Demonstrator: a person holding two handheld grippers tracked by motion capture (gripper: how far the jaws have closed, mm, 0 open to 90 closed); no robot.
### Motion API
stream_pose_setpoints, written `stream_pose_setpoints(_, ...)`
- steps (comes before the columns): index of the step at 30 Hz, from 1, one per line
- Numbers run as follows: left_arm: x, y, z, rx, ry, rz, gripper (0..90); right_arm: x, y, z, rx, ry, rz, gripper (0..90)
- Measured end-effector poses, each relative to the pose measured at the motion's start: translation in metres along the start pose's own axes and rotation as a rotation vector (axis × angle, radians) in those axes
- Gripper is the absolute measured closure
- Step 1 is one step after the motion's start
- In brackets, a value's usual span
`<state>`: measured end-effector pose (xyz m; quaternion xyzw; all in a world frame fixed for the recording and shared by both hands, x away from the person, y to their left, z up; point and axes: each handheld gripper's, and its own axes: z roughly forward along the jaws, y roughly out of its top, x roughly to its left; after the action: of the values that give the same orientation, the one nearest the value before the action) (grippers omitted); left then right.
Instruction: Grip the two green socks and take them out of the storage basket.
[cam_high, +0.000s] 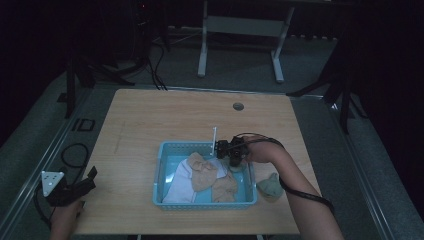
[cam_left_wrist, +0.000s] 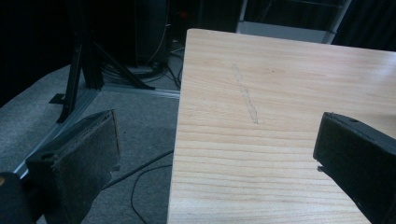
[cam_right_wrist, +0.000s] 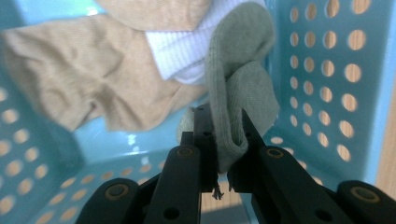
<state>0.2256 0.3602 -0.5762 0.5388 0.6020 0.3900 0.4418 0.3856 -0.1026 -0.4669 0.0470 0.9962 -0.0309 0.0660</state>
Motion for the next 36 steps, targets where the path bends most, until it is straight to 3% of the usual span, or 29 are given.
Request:
stream_pose_setpoints(10, 0.0, 0.0, 0.0, 0.002, 0.002, 0.001, 0.7, 0.005, -0.006, -0.04, -0.064, -0.015, -0.001, 84.3)
stream_pose_setpoints(19, 0.0, 0.0, 0.0, 0.001, 0.002, -0.002, 0.7, 0.011, -0.013, -0.087, -0.124, -0.078, -0.011, 84.7)
stream_pose_setpoints(28, 0.0, 0.0, 0.0, 0.002, 0.003, -0.002, 0.7, 0.01, -0.022, -0.097, -0.134, -0.085, -0.002, 84.7)
stream_pose_setpoints(36, 0.0, 0.0, 0.0, 0.002, 0.004, -0.002, 0.7, 0.002, -0.045, -0.101, -0.147, -0.089, 0.042, 84.7)
